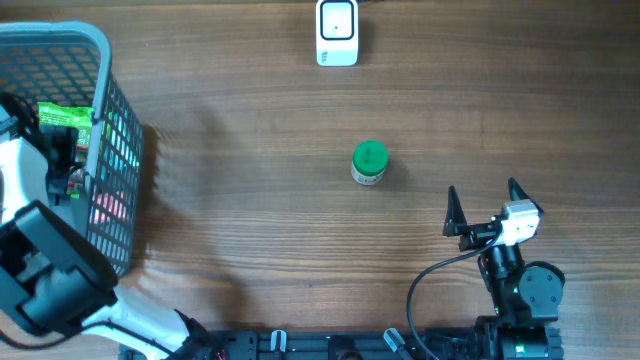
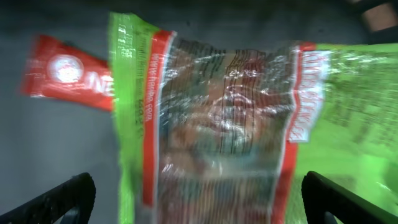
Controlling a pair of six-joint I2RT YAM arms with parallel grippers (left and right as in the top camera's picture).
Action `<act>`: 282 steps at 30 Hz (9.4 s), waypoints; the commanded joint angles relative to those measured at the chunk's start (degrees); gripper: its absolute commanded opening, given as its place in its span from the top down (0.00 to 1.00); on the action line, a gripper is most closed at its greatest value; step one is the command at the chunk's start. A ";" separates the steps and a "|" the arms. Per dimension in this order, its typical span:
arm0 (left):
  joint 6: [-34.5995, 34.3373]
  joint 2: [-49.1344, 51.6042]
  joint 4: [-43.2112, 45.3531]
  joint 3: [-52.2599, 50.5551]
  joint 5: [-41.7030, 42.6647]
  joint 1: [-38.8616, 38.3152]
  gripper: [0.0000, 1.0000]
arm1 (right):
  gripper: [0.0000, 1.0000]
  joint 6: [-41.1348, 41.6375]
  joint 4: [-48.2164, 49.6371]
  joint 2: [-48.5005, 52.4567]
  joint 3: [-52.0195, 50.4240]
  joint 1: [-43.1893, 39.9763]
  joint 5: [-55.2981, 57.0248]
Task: Scan the item barcode
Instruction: 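Lift the green snack bag from the basket and place it on table, then grasp the white Kleenex pack in the basket and place it on table, then grasp the teal toilet wipes pack and place it right of the jar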
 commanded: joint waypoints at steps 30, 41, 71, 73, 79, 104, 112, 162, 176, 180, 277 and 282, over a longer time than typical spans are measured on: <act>1.09 -22.84 -11.82 -5.88 -2.08 -55.58 0.96 | 0.00 -0.13 0.22 -0.26 -0.04 0.07 0.37; 9.92 -10.21 -9.92 4.04 3.65 -62.84 0.00 | 0.00 -0.11 0.22 -0.26 -0.04 0.07 0.37; -9.22 -7.80 -19.80 -9.31 10.67 4.28 0.00 | 0.00 -0.13 0.22 -0.26 -0.04 0.07 0.37; -9.20 -7.76 -13.31 -14.45 10.62 4.00 0.00 | 0.00 -0.15 0.22 -0.26 -0.04 0.07 0.35; -6.93 -7.78 -6.60 -19.50 10.19 3.43 0.42 | 0.01 -0.13 0.22 -0.26 -0.04 0.07 0.37; -1.88 -4.02 -45.62 38.93 6.25 -66.03 0.76 | 0.00 -0.13 0.22 -0.26 -0.04 0.07 0.37; -7.96 -0.59 -29.66 6.21 -0.63 -79.65 0.74 | 0.00 -0.15 0.22 -0.26 -0.04 0.07 0.37; 52.61 13.51 -14.49 14.53 23.91 -4.52 0.00 | 0.00 -0.13 0.22 -0.26 -0.04 0.07 0.37; 37.97 1.05 -39.36 45.55 3.56 -4.33 0.85 | 0.00 -0.15 0.22 -0.26 -0.04 0.07 0.35; 27.85 -11.37 -41.13 57.64 29.94 -8.15 0.84 | 0.00 -0.15 0.22 -0.26 -0.04 0.07 0.37; 13.38 11.85 -12.72 12.37 -6.71 -0.79 0.00 | 0.00 -0.11 0.22 -0.26 -0.04 0.07 0.35; 13.60 11.85 -9.03 7.02 -6.95 -0.76 0.00 | 0.00 -0.13 0.22 -0.26 -0.04 0.07 0.37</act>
